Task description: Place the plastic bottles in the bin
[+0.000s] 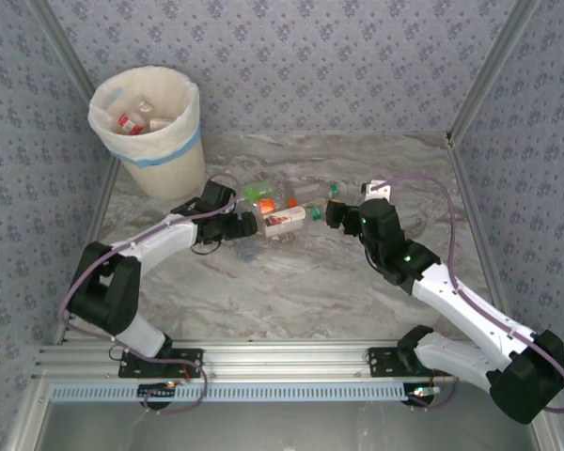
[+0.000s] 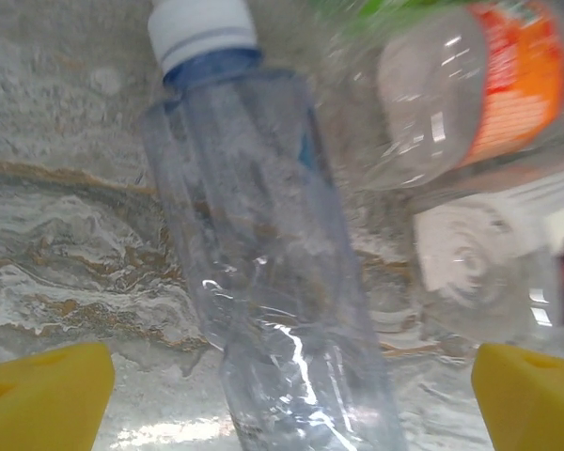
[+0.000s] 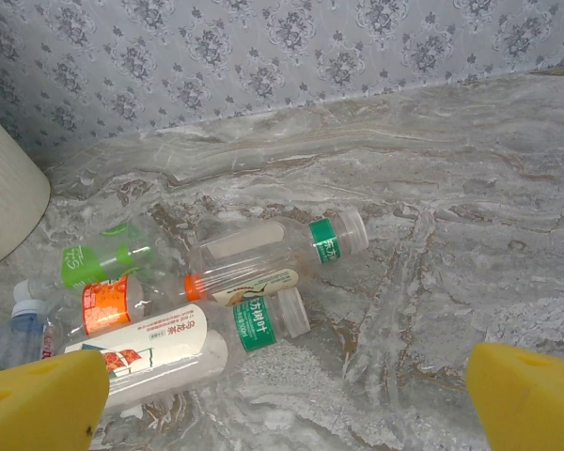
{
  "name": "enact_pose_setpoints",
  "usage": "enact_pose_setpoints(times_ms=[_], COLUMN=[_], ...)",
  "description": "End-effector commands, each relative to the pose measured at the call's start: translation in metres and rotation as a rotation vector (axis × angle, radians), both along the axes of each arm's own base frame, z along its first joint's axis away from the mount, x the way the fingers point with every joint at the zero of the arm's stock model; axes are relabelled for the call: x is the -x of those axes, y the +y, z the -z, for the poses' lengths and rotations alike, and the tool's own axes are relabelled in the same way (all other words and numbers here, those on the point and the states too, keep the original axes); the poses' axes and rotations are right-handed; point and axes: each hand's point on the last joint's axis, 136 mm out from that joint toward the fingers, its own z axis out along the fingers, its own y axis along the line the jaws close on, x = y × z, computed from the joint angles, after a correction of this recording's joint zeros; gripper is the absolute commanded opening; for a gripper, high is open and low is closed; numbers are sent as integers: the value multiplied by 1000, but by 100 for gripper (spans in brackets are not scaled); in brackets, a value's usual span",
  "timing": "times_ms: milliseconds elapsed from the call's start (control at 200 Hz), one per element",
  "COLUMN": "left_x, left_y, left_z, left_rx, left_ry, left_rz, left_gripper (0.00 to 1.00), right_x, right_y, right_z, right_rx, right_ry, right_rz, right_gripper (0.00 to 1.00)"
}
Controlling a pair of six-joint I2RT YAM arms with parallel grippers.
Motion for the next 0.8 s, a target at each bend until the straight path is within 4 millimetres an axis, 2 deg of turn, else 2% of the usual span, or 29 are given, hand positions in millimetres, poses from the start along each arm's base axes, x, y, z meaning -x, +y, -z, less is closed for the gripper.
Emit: enact_pose_setpoints(times_ms=[0, 225, 375, 480, 610, 795], left_x=[-6, -22, -20, -17, -14, -13], left_y=[-4, -15, -12, -8, -6, -5], left_z=[11, 28, 49, 55, 53, 40], left_rx=[0, 6, -39, -61, -67, -60], left_ry=[-1, 7, 48, 56, 52, 15], left_rz=[-11, 7, 16, 21, 24, 35], left_gripper=[95, 91, 85, 79, 71, 59], right_x=[0, 0, 1, 1, 0, -3], right_y=[-6, -4, -6, -6, -5, -2], right_z=[1, 2, 4, 5, 6, 6], right_rx=[-7, -13, -5, -3, -4, -10], right_ry=[9, 13, 21, 24, 24, 29], right_rz=[29, 26, 31, 32, 28, 21], right_gripper=[100, 100, 100, 100, 100, 100])
